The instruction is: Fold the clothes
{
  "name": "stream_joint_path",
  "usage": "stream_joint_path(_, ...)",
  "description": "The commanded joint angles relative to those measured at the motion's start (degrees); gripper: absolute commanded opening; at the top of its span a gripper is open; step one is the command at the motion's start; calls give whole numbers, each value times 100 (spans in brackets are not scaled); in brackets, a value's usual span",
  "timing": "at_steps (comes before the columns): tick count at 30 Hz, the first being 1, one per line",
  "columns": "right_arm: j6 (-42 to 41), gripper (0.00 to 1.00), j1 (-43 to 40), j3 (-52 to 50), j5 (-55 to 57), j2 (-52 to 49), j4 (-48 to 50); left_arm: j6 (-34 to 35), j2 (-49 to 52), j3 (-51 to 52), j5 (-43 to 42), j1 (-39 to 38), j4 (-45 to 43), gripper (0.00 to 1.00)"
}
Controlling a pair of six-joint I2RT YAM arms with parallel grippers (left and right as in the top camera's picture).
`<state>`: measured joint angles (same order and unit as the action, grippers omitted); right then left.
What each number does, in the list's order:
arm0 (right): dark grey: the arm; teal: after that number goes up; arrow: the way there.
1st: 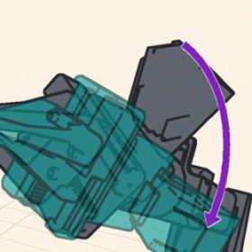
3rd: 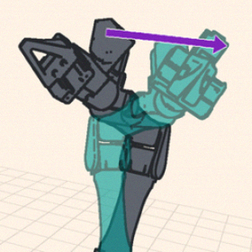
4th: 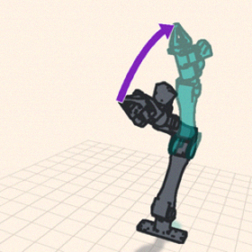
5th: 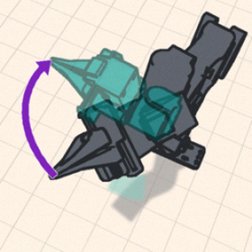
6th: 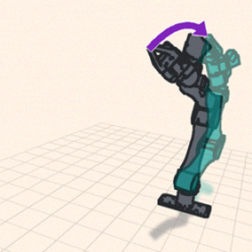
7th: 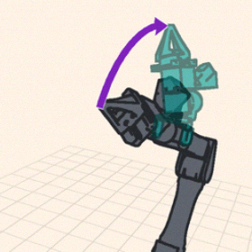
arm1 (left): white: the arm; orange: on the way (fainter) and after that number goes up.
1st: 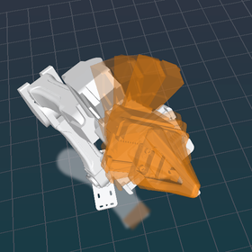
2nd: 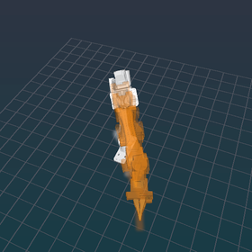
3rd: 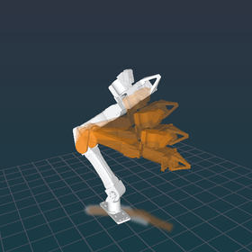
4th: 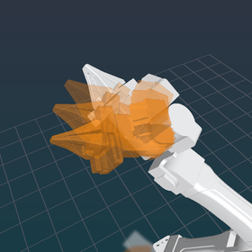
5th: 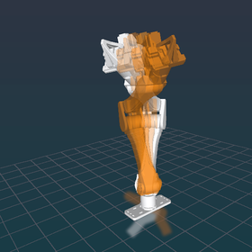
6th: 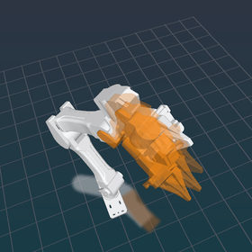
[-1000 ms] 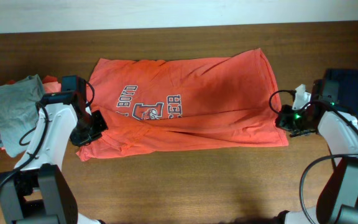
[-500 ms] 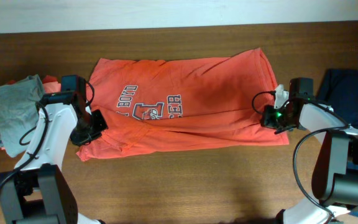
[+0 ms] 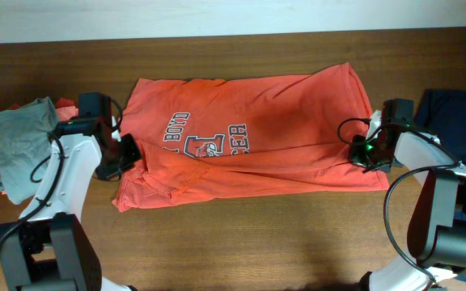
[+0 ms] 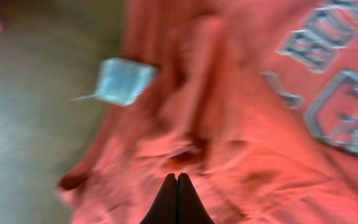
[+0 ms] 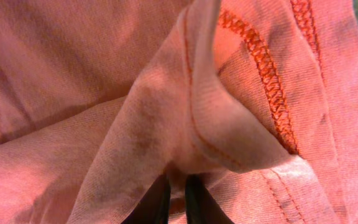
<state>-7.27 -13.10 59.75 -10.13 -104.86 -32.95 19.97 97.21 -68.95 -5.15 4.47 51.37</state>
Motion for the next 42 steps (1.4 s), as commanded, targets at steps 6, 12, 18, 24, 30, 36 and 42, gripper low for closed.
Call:
stream_joint_path(6,-31,16,-79,-131,437,-223,-286,-514,227,-46,-529,-538,-605,1)
stream_joint_path(12,-31,15,-79,-131,439,-223,-396,-509,922,-46,-404,-656,-656,0)
stream_joint_path(18,-28,15,-79,-131,442,-223,-542,-507,1692,-46,-411,-656,-437,1)
stream_joint_path(24,-33,16,-81,-133,468,-223,-1233,-507,2011,-42,-256,-656,621,0)
stream_joint_path(30,-37,16,-81,-133,616,-223,-1904,-507,2011,0,157,-656,1635,0)
stream_joint_path(36,-422,16,-85,-133,848,-223,-2592,-509,2011,332,195,-656,1764,1)
stream_joint_path(42,-442,15,-85,-133,828,-223,-2763,-511,1945,310,197,-656,1637,1)
